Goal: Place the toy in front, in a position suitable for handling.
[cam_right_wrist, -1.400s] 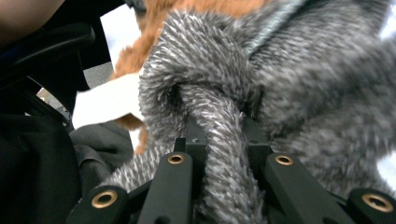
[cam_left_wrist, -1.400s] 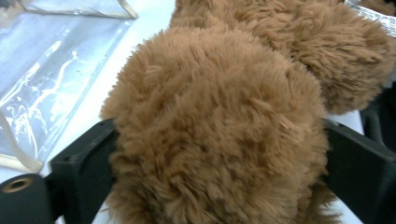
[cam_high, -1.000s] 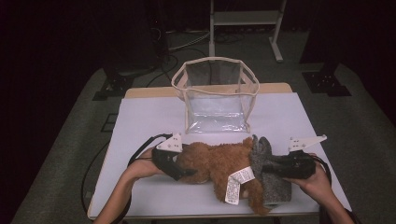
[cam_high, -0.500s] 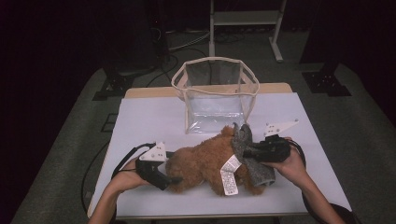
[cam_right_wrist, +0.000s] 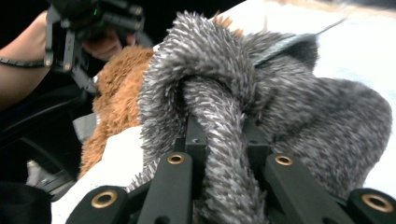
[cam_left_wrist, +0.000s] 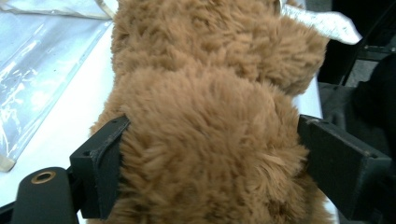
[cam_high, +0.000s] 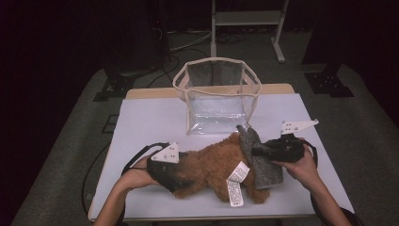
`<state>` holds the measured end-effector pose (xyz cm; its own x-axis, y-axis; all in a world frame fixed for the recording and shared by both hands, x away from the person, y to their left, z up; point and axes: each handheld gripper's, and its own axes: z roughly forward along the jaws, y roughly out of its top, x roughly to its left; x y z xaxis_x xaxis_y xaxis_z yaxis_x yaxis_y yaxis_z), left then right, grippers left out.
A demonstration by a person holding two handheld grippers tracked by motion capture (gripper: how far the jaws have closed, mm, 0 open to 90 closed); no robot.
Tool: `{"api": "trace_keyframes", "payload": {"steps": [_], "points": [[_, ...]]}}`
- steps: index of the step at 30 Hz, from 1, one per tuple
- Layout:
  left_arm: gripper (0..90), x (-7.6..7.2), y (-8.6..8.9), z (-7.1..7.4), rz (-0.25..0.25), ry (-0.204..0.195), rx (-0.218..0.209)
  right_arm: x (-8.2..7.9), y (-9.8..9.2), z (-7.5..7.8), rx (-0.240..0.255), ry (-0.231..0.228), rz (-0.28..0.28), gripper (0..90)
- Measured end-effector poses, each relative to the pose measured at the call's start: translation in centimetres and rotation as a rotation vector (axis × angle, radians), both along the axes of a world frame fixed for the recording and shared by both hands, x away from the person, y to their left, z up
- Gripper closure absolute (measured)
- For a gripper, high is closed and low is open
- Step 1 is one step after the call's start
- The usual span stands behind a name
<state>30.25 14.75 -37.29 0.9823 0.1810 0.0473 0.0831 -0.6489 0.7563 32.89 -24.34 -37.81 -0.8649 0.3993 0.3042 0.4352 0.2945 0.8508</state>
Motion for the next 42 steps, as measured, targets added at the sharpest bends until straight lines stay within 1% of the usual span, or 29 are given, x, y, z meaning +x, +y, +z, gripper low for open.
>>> {"api": "trace_keyframes", "payload": {"steps": [1, 2, 4, 6, 7, 8, 9, 11, 12, 13, 16, 19, 21, 23, 24, 27, 28, 29, 30, 32, 34, 35, 36, 37, 38, 39, 40, 41, 42], "points": [[13.4, 0.1, -0.1, 0.2, 0.011, -0.003, 0.008, 0.0, 0.3, -0.3, -0.003, 0.005, 0.013, 77.1], [11.1, 0.3, -0.2, 0.4, 0.015, -0.006, 0.004, -0.1, 0.6, -0.6, -0.008, 0.016, 0.032, 77.0], [9.7, 0.5, -0.7, 0.9, 0.019, -0.008, -0.02, -0.5, 0.9, -0.8, 0.002, 0.03, 0.072, 77.0], [7.0, 0.6, -1.7, 1.4, 0.011, -0.026, -0.018, -1.1, 0.9, -0.8, 0.015, 0.039, 0.143, 77.0], [7.1, 0.7, -2.3, 1.6, 0.003, -0.02, -0.017, -1.3, 0.9, -0.7, 0.012, 0.031, 0.161, 77.0], [7.1, 0.8, -3.1, 1.7, -0.012, -0.017, 0.002, -1.7, 0.8, -0.6, 0.018, 0.022, 0.167, 76.9], [7.1, 0.8, -3.6, 1.6, -0.018, -0.017, 0.018, -1.9, 0.5, -0.4, 0.031, 0.016, 0.145, 76.8], [7.4, 0.8, -4.7, 1.3, -0.046, -0.012, 0.059, -1.9, -0.1, -0.3, 0.035, 0.013, 0.107, 76.8], [7.7, 0.8, -5.1, 1.2, -0.064, -0.005, 0.067, -1.8, -0.3, -0.4, 0.032, 0.014, 0.089, 76.8], [7.7, 0.8, -5.6, 1.2, -0.08, -0.011, 0.067, -1.7, -0.4, -0.5, 0.032, 0.023, 0.077, 76.8], [7.6, 1.1, -6.6, 1.5, -0.091, -0.01, 0.065, -1.7, -0.6, -1.0, 0.033, 0.04, 0.088, 76.9], [7.5, 1.7, -7.8, 2.0, -0.101, -0.02, 0.062, -1.8, -0.6, -1.0, 0.032, 0.051, 0.11, 76.9], [7.5, 2.3, -8.8, 2.4, -0.098, -0.021, 0.038, -2.0, -0.5, -1.0, 0.029, 0.053, 0.121, 76.9], [6.2, 2.6, -9.6, 2.5, -0.096, -0.015, 0.032, -2.1, -0.3, -1.2, 0.027, 0.061, 0.133, 76.9], [3.0, 2.8, -10.1, 2.5, -0.093, -0.011, 0.036, -2.2, -0.1, -1.3, 0.027, 0.062, 0.143, 76.9], [2.5, 3.1, -11.6, 2.1, -0.129, 0.025, 0.054, -2.4, -0.1, -1.4, 0.019, 0.063, 0.157, 76.8], [2.1, 3.2, -12.0, 1.9, -0.132, 0.034, 0.072, -2.5, -0.2, -1.4, 0.016, 0.058, 0.152, 76.8], [0.7, 3.2, -12.8, 1.6, -0.121, 0.052, 0.099, -2.6, -0.5, -1.3, 0.015, 0.054, 0.145, 76.8], [0.0, 3.2, -12.8, 1.6, -0.121, 0.052, 0.099, -2.6, -0.5, -1.3, 0.015, 0.054, 0.145, 76.8], [0.0, 3.2, -13.3, 1.2, -0.126, 0.069, 0.135, -2.6, -1.6, -1.2, 0.017, 0.049, 0.114, 76.8], [0.0, 3.0, -13.7, 1.0, -0.129, 0.055, 0.162, -2.2, -2.5, -1.5, 0.021, 0.059, 0.09, 76.8], [0.0, 2.9, -13.8, 1.0, -0.128, 0.06, 0.169, -2.0, -2.7, -1.8, 0.018, 0.074, 0.081, 76.8], [0.4, 2.9, -14.0, 1.0, -0.136, 0.055, 0.186, -1.7, -2.8, -2.5, 0.011, 0.105, 0.075, 76.7], [0.4, 2.9, -14.2, 1.0, -0.132, 0.049, 0.196, -1.7, -2.8, -2.5, 0.011, 0.105, 0.075, 76.7], [6.1, 2.8, -14.3, 1.2, -0.125, 0.036, 0.2, -1.6, -2.7, -2.8, 0.012, 0.116, 0.076, 76.6], [15.1, 2.8, -14.3, 1.4, -0.12, 0.031, 0.193, -1.3, -2.4, -3.3, 0.011, 0.133, 0.081, 76.5], [25.6, 2.8, -14.2, 1.6, -0.125, 0.018, 0.181, -1.1, -2.4, -3.4, 0.026, 0.143, 0.081, 76.5], [25.6, 2.8, -14.0, 1.8, -0.131, 0.007, 0.165, -1.1, -2.4, -3.4, 0.026, 0.143, 0.081, 76.5], [29.2, 2.9, -13.9, 2.1, -0.137, 0.0, 0.152, -1.0, -2.5, -3.3, 0.037, 0.144, 0.083, 76.5]]}}
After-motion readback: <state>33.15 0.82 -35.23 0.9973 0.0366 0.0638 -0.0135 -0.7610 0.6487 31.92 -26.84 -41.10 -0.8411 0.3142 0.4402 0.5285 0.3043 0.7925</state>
